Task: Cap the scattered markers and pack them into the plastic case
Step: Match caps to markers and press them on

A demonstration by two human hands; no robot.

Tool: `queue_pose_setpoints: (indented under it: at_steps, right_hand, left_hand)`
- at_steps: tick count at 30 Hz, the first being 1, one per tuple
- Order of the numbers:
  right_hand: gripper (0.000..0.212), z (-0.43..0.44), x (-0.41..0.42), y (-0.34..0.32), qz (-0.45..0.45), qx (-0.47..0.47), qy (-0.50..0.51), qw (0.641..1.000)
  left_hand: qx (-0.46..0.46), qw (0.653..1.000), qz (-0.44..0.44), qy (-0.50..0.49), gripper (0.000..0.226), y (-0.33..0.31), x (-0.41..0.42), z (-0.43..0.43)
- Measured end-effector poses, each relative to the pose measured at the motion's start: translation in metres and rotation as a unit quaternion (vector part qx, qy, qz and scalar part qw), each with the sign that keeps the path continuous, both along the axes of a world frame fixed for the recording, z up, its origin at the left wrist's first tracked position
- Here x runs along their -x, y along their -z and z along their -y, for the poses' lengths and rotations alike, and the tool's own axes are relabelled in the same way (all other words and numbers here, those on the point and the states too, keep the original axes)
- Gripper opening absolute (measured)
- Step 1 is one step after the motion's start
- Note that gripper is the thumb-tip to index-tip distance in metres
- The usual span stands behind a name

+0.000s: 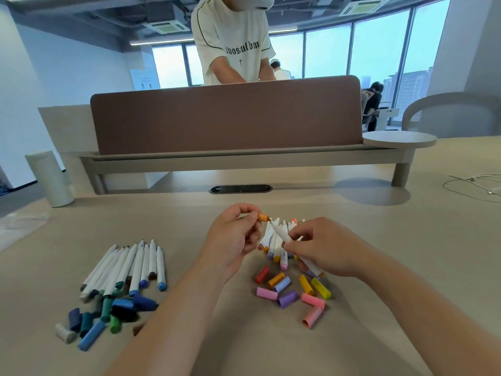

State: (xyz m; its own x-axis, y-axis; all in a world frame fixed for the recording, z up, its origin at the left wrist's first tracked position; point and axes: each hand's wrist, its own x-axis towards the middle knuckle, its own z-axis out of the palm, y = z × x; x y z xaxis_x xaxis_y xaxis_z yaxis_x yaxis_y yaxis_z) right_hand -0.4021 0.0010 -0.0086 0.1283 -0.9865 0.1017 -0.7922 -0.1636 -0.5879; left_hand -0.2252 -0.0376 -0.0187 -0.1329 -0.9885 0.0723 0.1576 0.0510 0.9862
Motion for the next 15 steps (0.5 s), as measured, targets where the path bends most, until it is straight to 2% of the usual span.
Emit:
queue_pose_setpoints:
  at_steps: [8,12,15]
  right_hand:
    - [0.012,0.001,0.000,-0.002,0.000,0.002,-0.020,1.000]
    - [0.027,-0.003,0.001,-0.006,-0.005,-0.027,-0.040,0.999]
    - [0.034,-0.005,0.003,-0.009,0.028,-0.047,-0.059,0.997]
  left_hand:
    - [0.043,0.996,0.076,0.009,0.019,0.001,-0.001,0.000]
    - [0.091,0.982,0.162,0.016,0.015,-0.001,0.004,-0.005]
    - [0.099,0.979,0.179,-0.007,0.007,-0.002,0.010,-0.008]
